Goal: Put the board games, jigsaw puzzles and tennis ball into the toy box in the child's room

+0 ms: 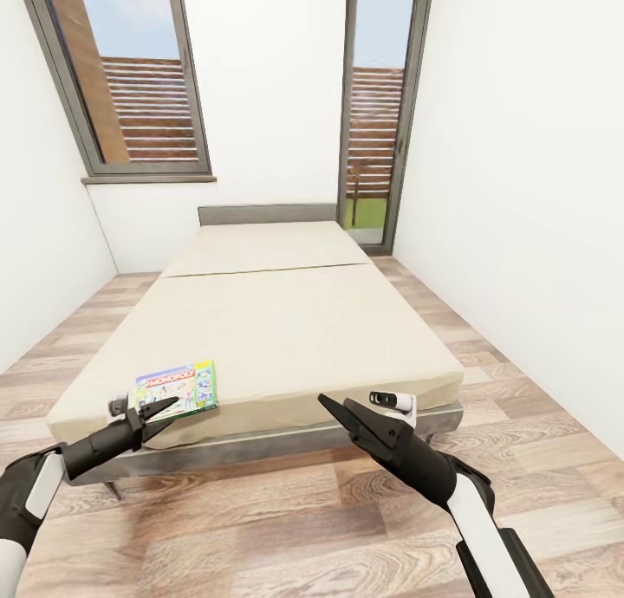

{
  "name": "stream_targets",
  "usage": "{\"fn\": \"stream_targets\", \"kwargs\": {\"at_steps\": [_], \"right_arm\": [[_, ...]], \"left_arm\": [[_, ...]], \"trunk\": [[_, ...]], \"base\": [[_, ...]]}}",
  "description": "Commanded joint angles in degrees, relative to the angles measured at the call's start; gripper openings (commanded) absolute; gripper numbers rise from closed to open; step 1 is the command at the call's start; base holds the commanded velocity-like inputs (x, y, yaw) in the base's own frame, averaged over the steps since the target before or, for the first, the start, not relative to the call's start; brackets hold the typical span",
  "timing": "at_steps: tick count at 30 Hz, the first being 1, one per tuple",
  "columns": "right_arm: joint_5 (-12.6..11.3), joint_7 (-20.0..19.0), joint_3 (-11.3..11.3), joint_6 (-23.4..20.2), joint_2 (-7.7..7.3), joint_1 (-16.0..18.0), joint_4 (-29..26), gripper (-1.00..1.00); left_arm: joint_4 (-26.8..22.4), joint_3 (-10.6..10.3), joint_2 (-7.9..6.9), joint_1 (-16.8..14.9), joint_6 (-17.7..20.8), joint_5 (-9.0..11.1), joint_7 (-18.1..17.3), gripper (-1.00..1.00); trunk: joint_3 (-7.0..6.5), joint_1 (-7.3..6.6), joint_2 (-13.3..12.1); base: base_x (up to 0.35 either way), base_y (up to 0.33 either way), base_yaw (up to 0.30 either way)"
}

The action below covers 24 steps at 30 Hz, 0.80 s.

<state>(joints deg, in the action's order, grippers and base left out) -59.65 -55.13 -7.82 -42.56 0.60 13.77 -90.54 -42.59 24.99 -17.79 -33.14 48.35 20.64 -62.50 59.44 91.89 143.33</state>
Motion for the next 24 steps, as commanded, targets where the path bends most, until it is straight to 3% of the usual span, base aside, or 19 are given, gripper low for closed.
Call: {"fn": "stream_targets", "kwargs": {"at_steps": [1,24], "right_arm": [[-0.3,0.03,0.0,-0.33,0.01,0.03,0.01,1.0],[-0.3,0.03,0.0,-0.25,0.01,0.03,0.01,1.0]], "left_arm": [[0.06,0.08,-0.01,-0.02,0.34,0.14,-0.06,1.0],[0.22,0.59,-0.14,-0.09,0.92,0.03,-0.1,1.0]], "trunk": [[0.05,-0.01,0.02],[0.05,-0.01,0.02]], "base": [[0.0,0.0,0.0],[0.0,0.0,0.0]]}}
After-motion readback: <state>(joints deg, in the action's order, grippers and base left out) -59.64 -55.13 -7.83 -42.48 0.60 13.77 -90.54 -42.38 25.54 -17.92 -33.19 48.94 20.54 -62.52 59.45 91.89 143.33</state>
